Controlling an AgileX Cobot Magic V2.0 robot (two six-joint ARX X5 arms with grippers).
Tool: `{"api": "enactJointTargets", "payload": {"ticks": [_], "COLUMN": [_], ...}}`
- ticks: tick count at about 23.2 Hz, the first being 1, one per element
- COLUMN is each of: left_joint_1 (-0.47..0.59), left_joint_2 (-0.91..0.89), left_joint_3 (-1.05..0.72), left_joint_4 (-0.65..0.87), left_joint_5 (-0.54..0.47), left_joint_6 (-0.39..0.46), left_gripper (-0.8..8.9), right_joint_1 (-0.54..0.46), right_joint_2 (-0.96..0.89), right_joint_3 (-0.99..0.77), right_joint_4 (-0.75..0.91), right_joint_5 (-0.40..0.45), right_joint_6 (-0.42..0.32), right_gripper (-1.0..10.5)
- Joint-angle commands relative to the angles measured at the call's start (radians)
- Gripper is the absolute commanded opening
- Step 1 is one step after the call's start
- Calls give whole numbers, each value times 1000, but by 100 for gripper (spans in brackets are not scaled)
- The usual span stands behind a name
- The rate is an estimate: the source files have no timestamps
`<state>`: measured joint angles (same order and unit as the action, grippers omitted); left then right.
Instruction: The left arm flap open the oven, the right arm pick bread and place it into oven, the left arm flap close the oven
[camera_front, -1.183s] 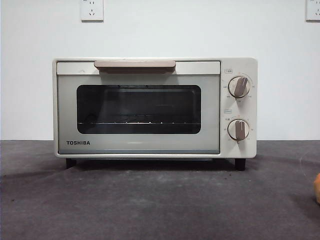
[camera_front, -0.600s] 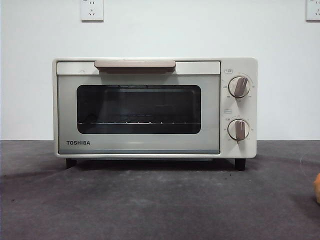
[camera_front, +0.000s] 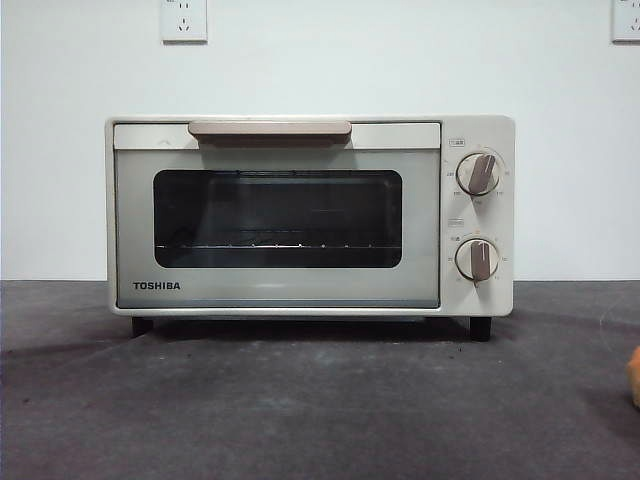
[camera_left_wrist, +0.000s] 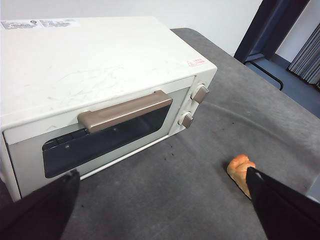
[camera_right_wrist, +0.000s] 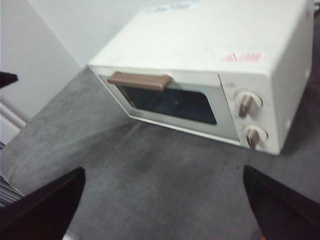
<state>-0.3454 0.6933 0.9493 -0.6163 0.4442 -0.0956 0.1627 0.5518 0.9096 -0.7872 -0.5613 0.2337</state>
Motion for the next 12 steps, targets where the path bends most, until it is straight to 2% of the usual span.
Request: {"api": "enactJointTargets", "payload": {"ticks": [1, 6, 12], "left_joint_1": [-5, -10, -10], "left_joint_2": [6, 6, 6], "left_joint_3": [21, 21, 21], "left_joint_4": [11, 10, 9], "left_joint_5": [2, 2, 2], "left_joint_6": [1, -3, -3], "left_gripper": [534, 532, 532], "right_joint_1": [2, 2, 6], "right_joint_2": [19, 83, 205], "right_joint_3": [16, 11, -8], "right_joint_4": [-42, -172, -240], "right_joint_5": [32, 123, 204], "right_joint_6": [23, 20, 23], "right_gripper": [514, 513, 513]}}
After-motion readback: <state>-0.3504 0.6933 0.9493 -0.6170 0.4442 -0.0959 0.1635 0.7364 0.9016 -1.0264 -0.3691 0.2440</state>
